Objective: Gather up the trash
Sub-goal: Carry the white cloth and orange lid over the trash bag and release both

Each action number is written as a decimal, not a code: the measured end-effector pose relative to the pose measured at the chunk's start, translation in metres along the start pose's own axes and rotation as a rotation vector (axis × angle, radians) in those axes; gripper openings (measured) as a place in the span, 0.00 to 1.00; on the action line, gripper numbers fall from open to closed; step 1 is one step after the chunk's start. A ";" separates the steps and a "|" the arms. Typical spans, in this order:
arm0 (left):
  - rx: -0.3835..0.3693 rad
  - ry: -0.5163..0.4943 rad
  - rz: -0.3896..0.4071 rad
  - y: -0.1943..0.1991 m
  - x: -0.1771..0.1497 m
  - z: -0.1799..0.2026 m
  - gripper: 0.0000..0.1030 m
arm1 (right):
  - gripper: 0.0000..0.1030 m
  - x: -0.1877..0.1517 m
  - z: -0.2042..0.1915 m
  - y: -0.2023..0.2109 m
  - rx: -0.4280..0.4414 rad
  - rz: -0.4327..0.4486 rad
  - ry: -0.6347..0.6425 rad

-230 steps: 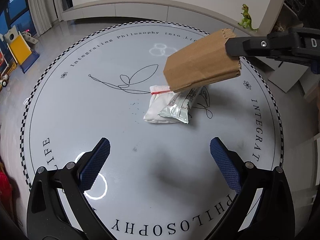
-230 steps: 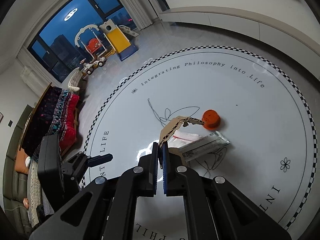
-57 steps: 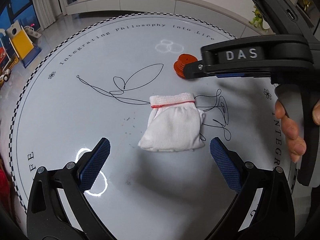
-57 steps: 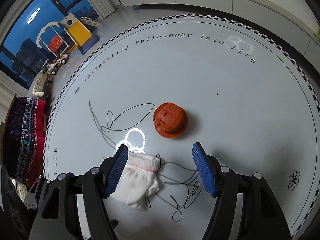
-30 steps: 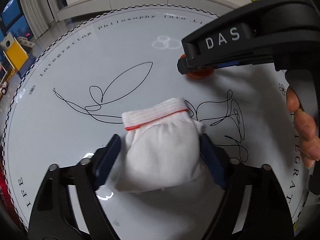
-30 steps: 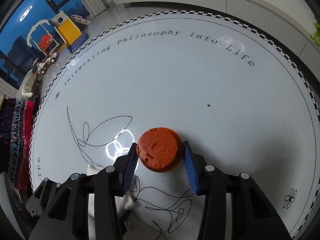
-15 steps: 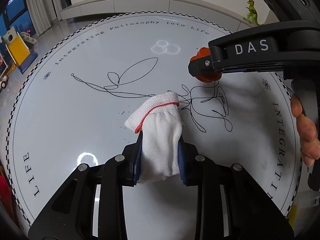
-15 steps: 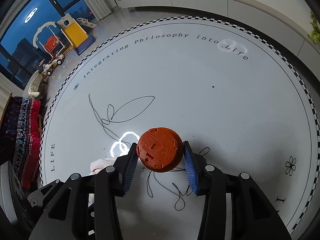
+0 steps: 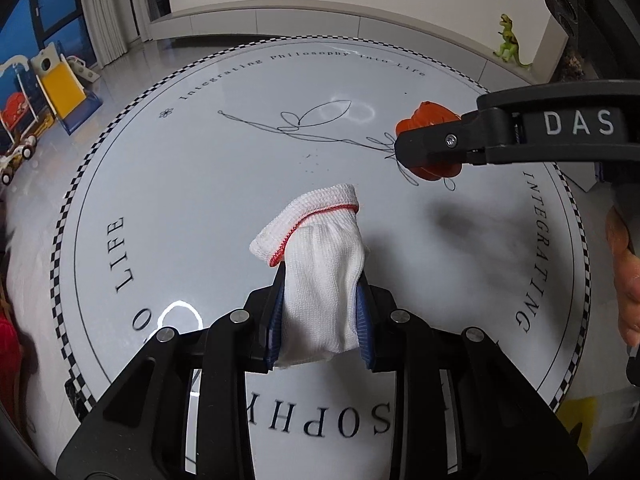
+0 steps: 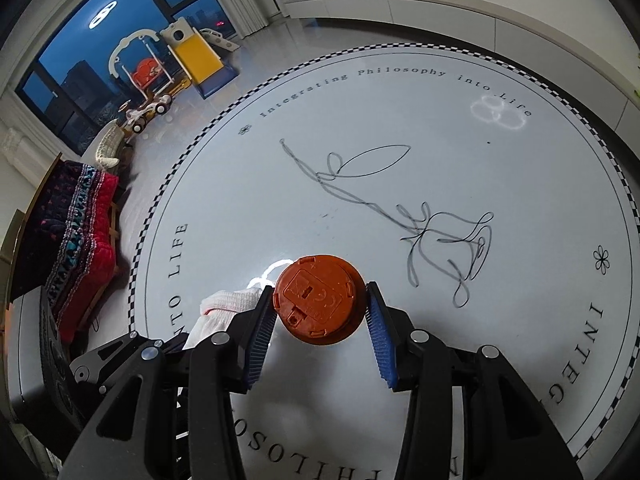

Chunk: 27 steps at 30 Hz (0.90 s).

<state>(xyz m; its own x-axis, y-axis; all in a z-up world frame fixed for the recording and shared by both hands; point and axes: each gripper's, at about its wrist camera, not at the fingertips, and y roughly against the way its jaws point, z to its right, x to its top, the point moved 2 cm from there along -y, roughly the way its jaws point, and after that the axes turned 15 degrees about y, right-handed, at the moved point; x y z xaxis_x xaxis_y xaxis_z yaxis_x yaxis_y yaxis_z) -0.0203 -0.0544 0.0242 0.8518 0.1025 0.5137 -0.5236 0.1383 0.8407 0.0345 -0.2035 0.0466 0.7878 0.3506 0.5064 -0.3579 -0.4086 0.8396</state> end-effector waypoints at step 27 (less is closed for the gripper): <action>0.253 0.339 0.089 0.107 -0.122 -0.223 0.30 | 0.45 -0.041 -0.278 -0.047 0.287 -0.067 0.406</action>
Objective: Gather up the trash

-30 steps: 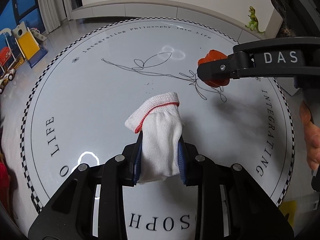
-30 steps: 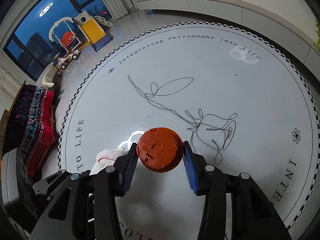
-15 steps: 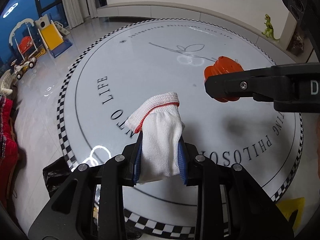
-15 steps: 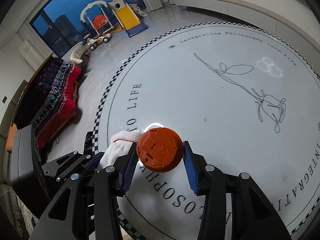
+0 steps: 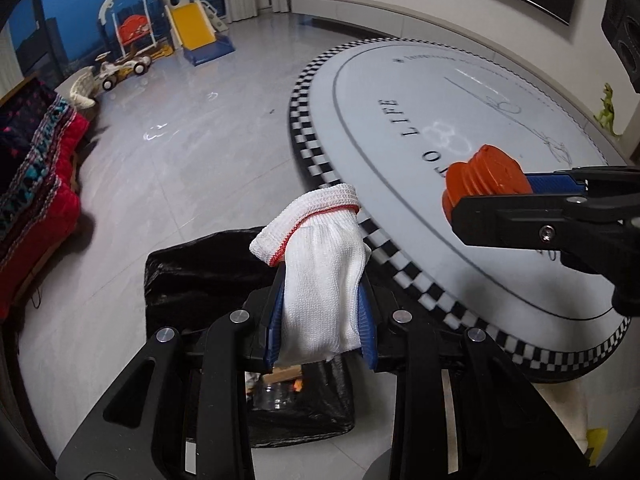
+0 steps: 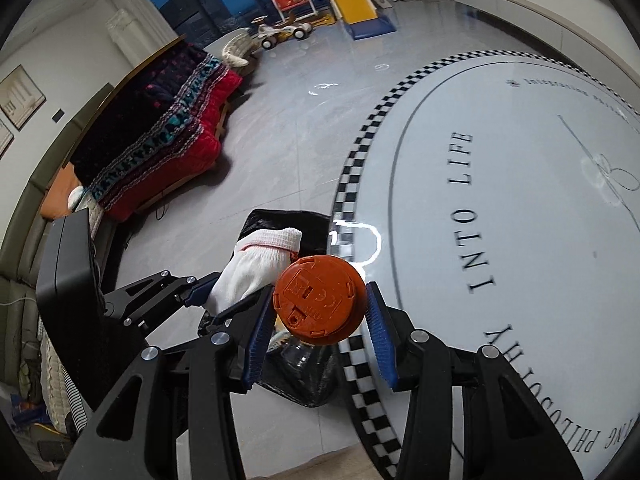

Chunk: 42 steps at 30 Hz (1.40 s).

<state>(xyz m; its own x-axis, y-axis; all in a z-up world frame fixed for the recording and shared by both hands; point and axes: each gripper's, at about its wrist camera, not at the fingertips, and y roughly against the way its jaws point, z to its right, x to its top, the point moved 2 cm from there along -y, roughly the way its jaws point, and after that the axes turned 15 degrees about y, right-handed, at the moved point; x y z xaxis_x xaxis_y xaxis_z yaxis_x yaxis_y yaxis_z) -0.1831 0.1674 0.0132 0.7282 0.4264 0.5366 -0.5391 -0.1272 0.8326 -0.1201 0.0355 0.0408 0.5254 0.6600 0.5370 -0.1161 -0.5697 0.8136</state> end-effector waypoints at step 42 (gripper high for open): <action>0.196 0.186 -0.062 -0.013 -0.016 -0.090 0.94 | 0.73 0.009 -0.050 -0.068 0.083 -0.084 0.035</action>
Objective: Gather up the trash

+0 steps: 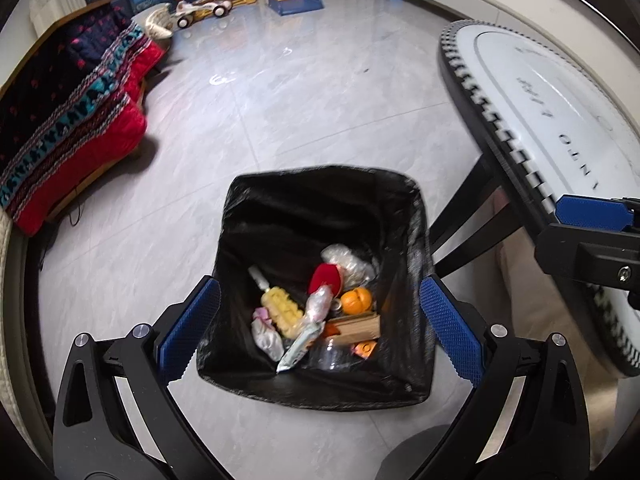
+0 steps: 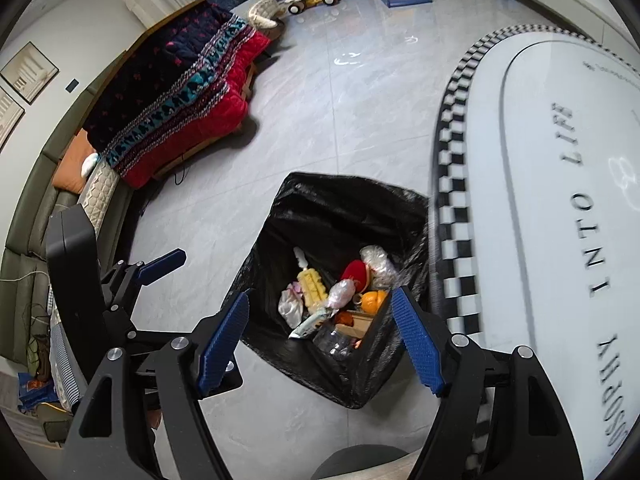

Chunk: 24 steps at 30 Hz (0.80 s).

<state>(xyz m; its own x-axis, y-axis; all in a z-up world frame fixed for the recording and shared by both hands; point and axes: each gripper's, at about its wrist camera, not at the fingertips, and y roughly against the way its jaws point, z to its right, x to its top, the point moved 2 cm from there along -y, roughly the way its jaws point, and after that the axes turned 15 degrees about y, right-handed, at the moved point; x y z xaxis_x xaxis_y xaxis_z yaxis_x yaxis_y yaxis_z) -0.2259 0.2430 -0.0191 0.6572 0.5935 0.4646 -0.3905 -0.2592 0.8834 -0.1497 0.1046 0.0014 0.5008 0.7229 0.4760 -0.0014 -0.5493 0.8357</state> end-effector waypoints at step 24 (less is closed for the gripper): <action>-0.293 -0.418 0.045 0.024 0.004 0.297 0.94 | 0.83 -0.123 0.220 0.157 -0.364 0.179 -0.441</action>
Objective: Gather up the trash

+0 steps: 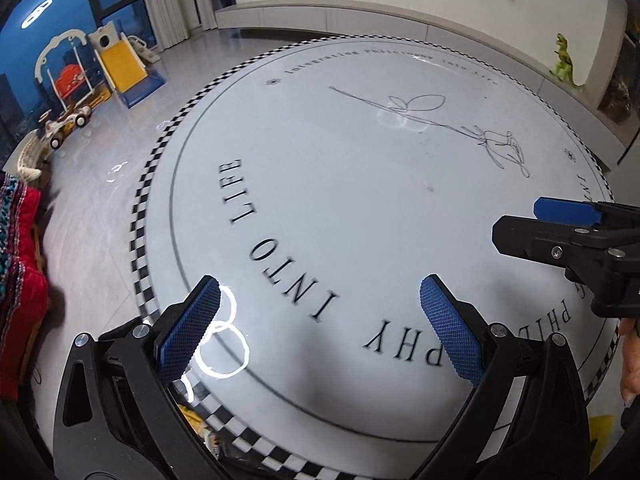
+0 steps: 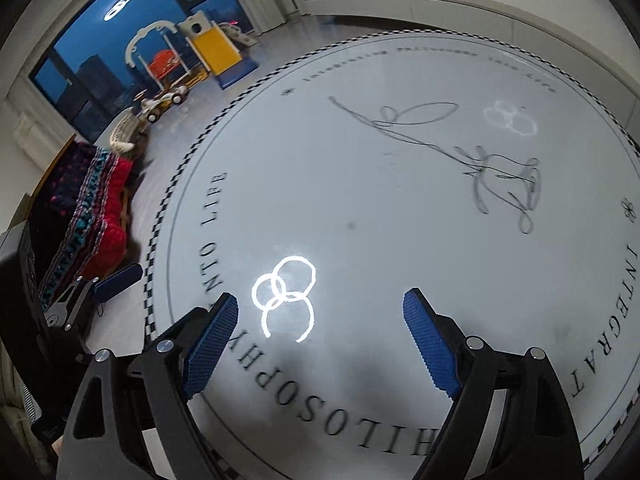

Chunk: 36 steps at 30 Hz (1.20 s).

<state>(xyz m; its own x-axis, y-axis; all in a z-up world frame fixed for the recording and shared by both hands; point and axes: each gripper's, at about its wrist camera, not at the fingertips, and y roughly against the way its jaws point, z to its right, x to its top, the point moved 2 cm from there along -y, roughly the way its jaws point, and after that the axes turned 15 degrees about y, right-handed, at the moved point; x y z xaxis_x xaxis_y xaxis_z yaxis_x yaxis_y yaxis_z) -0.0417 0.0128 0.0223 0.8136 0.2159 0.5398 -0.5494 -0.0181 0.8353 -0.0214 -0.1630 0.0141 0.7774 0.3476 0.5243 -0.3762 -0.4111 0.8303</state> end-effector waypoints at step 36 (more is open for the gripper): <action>-0.005 0.063 0.018 -0.071 0.003 0.038 0.94 | 0.97 -0.055 0.082 -0.023 -0.384 0.045 0.003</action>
<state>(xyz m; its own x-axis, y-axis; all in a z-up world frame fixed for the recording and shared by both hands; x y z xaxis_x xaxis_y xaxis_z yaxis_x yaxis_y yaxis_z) 0.0070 -0.0221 -0.0314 0.7902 0.2768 0.5468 -0.5649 -0.0172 0.8250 -0.0138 -0.2418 -0.0495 0.7545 0.3386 0.5622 -0.5718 -0.0812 0.8164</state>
